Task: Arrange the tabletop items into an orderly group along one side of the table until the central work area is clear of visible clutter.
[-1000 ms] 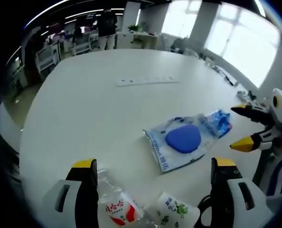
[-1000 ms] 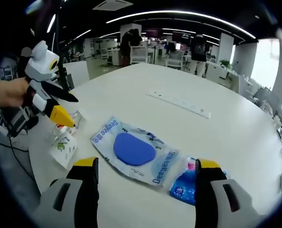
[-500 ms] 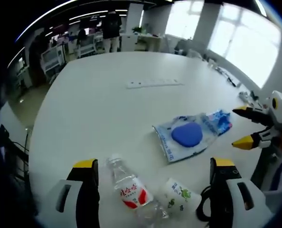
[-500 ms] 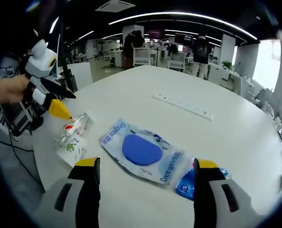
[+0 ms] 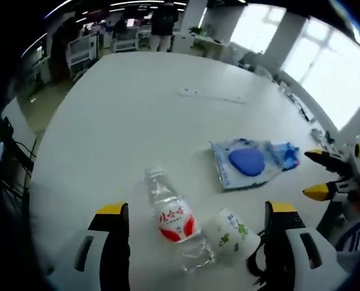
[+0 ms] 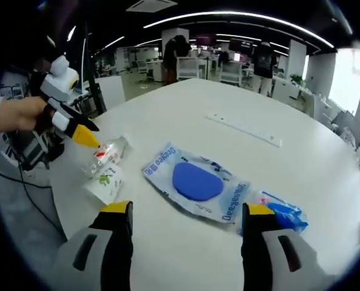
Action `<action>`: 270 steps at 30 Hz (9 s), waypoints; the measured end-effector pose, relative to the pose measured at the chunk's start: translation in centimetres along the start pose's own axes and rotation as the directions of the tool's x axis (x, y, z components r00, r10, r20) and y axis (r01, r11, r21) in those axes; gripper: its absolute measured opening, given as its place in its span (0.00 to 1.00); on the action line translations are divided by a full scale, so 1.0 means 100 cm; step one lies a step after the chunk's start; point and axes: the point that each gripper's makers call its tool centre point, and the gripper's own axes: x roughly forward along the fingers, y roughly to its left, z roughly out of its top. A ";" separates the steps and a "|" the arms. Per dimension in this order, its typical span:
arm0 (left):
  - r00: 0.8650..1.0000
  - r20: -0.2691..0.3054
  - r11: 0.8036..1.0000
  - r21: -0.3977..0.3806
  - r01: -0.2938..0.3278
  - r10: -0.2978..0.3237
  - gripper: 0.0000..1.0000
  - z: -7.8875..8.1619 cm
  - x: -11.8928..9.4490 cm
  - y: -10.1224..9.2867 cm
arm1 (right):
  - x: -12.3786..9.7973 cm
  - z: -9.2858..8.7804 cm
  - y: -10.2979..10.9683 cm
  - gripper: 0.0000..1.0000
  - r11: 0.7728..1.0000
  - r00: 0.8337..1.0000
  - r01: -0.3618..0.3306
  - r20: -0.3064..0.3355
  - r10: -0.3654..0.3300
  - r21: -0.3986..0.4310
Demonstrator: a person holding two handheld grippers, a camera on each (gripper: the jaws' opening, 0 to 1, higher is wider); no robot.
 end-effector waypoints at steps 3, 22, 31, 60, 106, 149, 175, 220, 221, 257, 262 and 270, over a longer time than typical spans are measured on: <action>1.000 -0.007 1.000 -0.022 -0.004 0.004 0.88 -0.008 0.000 0.003 | 0.000 -0.004 0.011 0.70 1.000 1.000 -0.015 -0.005 0.015 -0.001; 0.999 -0.041 0.990 -0.139 -0.012 0.007 0.78 -0.060 0.012 0.002 | 0.023 -0.027 0.084 0.53 0.987 0.983 -0.159 -0.094 0.156 -0.031; 1.000 -0.012 0.979 -0.203 -0.029 0.027 0.72 -0.059 0.018 0.006 | 0.020 -0.029 0.093 0.52 0.984 0.980 -0.179 -0.089 0.178 -0.014; 0.997 -0.030 0.979 -0.191 -0.076 0.072 0.44 -0.068 0.017 0.015 | 0.024 -0.034 0.107 0.49 0.977 0.974 -0.214 -0.077 0.214 0.002; 0.996 0.031 0.842 -0.532 0.092 -0.089 0.36 -0.058 0.027 -0.017 | 0.018 -0.012 0.082 0.46 0.975 0.984 -0.176 0.006 0.177 0.138; 0.786 0.476 0.560 -0.553 0.617 -0.395 0.36 0.013 -0.066 -0.061 | 0.038 0.130 0.106 0.53 0.451 0.829 -0.557 0.434 0.354 0.697; 0.701 0.398 0.590 -0.378 0.713 -0.591 0.36 0.008 -0.086 -0.111 | 0.047 0.147 0.087 0.38 0.287 0.801 -0.591 0.506 0.320 0.754; 0.852 0.144 0.826 0.369 0.425 -0.503 0.37 0.026 -0.052 -0.055 | -0.012 0.231 0.186 0.20 0.686 0.578 -0.696 0.399 0.712 -0.214; 0.855 0.145 0.828 0.372 0.419 -0.498 0.37 0.030 -0.050 -0.051 | -0.010 0.233 0.185 0.20 0.691 0.581 -0.690 0.403 0.707 -0.216; 0.902 0.025 0.769 0.534 0.352 -0.430 0.38 0.065 0.047 0.030 | 0.108 0.235 0.157 0.20 0.927 0.835 -0.338 0.402 0.376 -0.164; 0.892 -0.008 0.719 0.588 0.369 -0.452 0.38 0.058 0.060 0.031 | 0.115 0.221 0.148 0.20 0.941 0.860 -0.314 0.382 0.339 -0.127; 0.863 -0.057 0.656 0.626 0.422 -0.501 0.38 0.046 0.073 0.026 | 0.120 0.201 0.150 0.20 0.949 0.888 -0.298 0.336 0.314 -0.099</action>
